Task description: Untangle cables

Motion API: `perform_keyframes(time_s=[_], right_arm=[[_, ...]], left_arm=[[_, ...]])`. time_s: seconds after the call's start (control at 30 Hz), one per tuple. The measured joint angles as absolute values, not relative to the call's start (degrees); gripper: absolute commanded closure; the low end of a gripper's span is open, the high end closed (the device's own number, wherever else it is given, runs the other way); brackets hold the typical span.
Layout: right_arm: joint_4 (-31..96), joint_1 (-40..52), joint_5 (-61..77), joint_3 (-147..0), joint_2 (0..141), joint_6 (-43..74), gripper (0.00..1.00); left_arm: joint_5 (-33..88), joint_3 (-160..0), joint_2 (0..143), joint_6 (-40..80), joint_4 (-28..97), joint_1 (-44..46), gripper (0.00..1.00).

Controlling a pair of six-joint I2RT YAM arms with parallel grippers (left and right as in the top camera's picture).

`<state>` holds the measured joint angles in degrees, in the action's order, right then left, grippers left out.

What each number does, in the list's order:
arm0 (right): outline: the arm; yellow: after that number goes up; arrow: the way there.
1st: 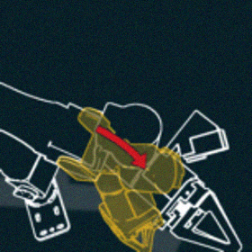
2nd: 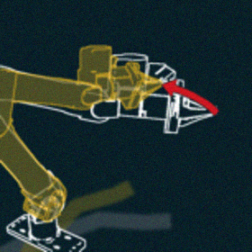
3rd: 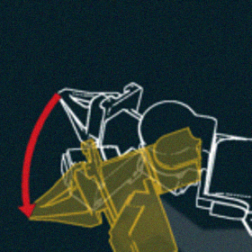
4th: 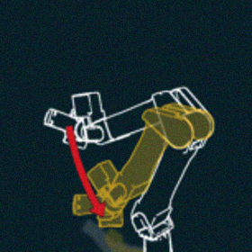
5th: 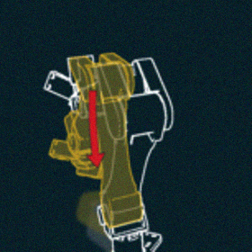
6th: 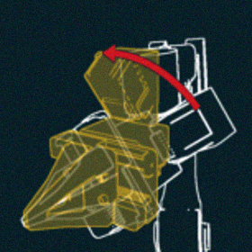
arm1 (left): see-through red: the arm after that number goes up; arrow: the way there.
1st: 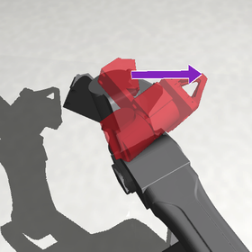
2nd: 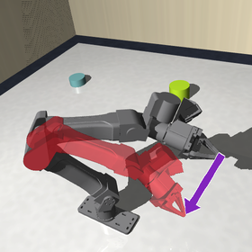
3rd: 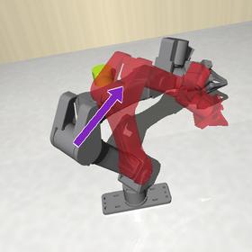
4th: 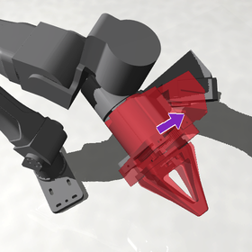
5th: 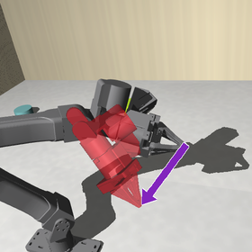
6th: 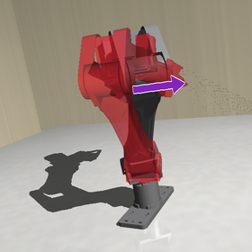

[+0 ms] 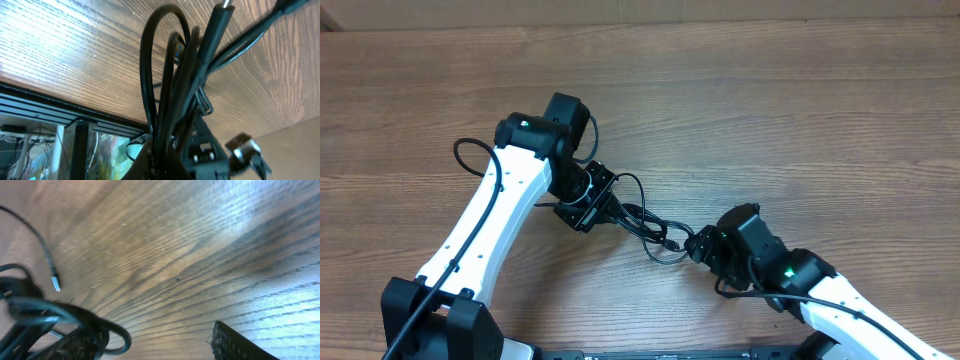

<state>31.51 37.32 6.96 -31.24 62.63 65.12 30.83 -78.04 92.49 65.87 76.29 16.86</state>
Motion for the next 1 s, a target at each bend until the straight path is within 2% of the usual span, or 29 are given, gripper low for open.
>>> perform_keyframes(time_s=[0.23,0.57,0.87,1.0], right_arm=[[28.69,37.10,13.30,-31.73,58.00,63.59,0.30],[22.50,37.10,18.24,-31.73,58.33,63.33,0.30],[18.04,42.59,16.05,-31.88,70.37,63.33,0.28],[20.53,43.90,13.41,-32.05,75.44,63.31,0.27]], left_arm=[[29.71,-78.06,92.49,66.06,75.85,16.34,0.96],[29.65,-78.06,92.49,66.06,75.81,16.34,0.96],[33.69,-78.06,92.49,65.58,72.05,16.34,0.96],[39.09,-78.06,92.49,60.80,69.49,15.53,0.96]])
